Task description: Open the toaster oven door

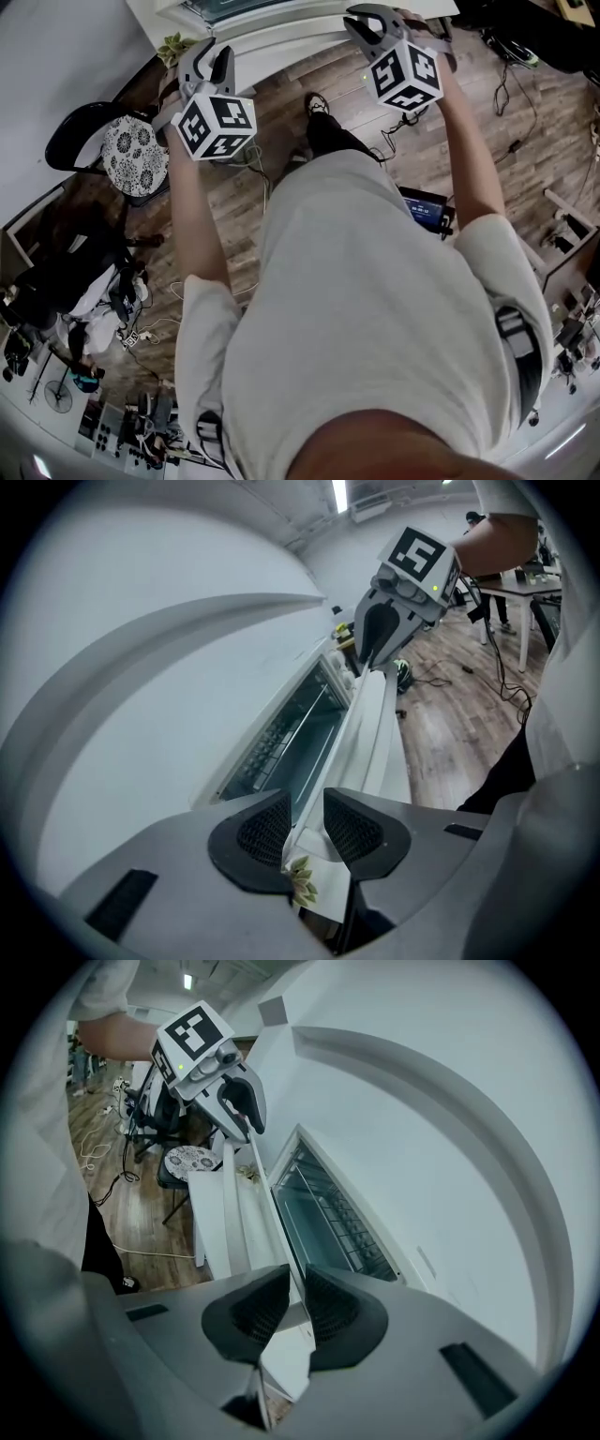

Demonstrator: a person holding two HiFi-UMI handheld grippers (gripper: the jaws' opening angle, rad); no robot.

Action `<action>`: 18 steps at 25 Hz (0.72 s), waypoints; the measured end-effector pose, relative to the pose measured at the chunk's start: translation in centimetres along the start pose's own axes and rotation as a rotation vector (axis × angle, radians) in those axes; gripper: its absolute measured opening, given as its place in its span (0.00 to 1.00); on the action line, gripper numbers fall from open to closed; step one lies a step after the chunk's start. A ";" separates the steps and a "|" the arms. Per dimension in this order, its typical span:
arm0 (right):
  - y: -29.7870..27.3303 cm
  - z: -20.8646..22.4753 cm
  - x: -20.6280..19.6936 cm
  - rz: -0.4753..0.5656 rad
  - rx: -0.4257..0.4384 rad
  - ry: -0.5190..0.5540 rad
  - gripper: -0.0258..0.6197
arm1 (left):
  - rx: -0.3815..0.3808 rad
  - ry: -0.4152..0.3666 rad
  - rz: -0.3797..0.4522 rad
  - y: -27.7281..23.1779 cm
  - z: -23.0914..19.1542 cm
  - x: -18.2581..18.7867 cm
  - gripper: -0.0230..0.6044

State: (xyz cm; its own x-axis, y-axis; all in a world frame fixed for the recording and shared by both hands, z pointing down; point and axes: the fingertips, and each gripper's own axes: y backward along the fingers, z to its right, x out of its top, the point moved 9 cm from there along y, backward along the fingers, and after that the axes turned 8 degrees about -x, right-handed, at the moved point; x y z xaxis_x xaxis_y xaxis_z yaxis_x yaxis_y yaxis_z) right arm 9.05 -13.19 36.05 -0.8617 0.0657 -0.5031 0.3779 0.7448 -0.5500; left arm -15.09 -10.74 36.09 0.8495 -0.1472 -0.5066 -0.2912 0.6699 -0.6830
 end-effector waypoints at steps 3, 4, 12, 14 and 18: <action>0.3 -0.1 -0.2 0.004 0.002 -0.005 0.12 | -0.003 -0.010 -0.018 -0.6 0.5 0.1 0.22; 0.4 -0.2 -0.3 0.005 0.003 -0.005 0.12 | -0.003 -0.011 -0.021 -0.7 0.6 0.2 0.22; 0.6 -0.9 -0.3 0.006 0.010 0.001 0.12 | -0.011 -0.018 -0.034 -0.8 1.3 -0.2 0.17; 0.7 -1.1 -0.4 0.005 0.013 -0.001 0.12 | -0.024 -0.020 -0.035 -0.8 1.5 -0.2 0.17; 0.7 -1.6 -0.4 -0.003 0.009 0.006 0.12 | -0.028 -0.025 -0.039 -0.8 1.9 -0.4 0.16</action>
State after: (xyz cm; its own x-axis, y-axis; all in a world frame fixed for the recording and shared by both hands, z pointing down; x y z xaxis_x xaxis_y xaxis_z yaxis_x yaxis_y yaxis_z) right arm 9.15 -11.62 36.98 -0.8649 0.0673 -0.4973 0.3780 0.7393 -0.5573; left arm -14.42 -9.86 37.83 0.8714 -0.1544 -0.4657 -0.2690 0.6434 -0.7167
